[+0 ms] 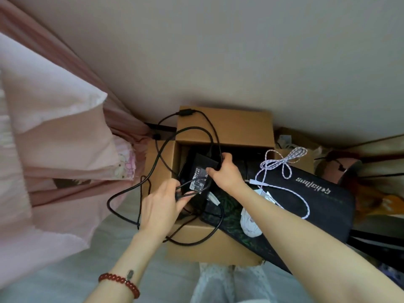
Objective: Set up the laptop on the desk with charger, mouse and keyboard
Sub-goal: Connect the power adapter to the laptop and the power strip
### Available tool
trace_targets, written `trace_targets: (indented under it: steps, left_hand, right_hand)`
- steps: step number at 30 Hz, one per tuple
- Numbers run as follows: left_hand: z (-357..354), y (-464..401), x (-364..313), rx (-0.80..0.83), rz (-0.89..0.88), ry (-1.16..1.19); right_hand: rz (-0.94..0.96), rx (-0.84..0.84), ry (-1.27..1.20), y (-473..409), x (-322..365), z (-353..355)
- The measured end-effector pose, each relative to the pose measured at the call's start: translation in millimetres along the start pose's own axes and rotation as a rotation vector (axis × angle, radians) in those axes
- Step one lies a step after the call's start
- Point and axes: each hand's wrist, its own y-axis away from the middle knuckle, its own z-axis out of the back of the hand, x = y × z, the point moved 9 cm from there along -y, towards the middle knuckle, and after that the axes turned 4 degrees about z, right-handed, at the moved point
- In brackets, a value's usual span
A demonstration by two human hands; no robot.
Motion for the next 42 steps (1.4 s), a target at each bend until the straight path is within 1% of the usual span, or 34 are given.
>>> trace_targets:
  steps: [2, 4, 6, 10, 16, 21, 26, 31, 36, 39, 42]
  left_hand:
    - [6, 0, 10, -0.034, 0.034, 0.027]
    - [10, 0, 22, -0.066, 0.113, 0.053]
    - [14, 3, 29, -0.074, 0.181, 0.077]
    - [31, 15, 34, -0.107, 0.272, 0.149]
    - [86, 46, 23, -0.194, 0.277, 0.179]
    - [147, 64, -7, -0.289, 0.159, 0.274]
    - [217, 69, -39, -0.401, 0.016, 0.419]
    - [303, 68, -83, -0.526, -0.119, 0.541]
    - [399, 88, -161, -0.649, -0.355, 0.660]
    - [444, 116, -211, -0.677, -0.520, 0.749]
    - [478, 153, -264, -0.702, -0.659, 0.828]
  right_hand:
    - [-0.067, -0.003, -0.094, -7, 4, -6]
    - [-0.091, -0.015, -0.079, -13, 5, -9]
    - [-0.074, -0.009, -0.067, -11, 9, -11]
    - [0.042, -0.015, -0.044, 12, 27, -12]
    - [0.260, -0.158, -0.062, 78, 77, 28]
    - [0.416, -0.260, -0.099, 145, 119, 72]
    - [0.533, -0.419, -0.141, 213, 166, 143]
    - [0.645, -0.605, -0.139, 292, 213, 224]
    - [0.786, -0.852, -0.084, 406, 249, 310]
    - [0.858, -1.026, 0.004, 491, 252, 354]
    - [0.886, -1.173, 0.058, 573, 236, 384]
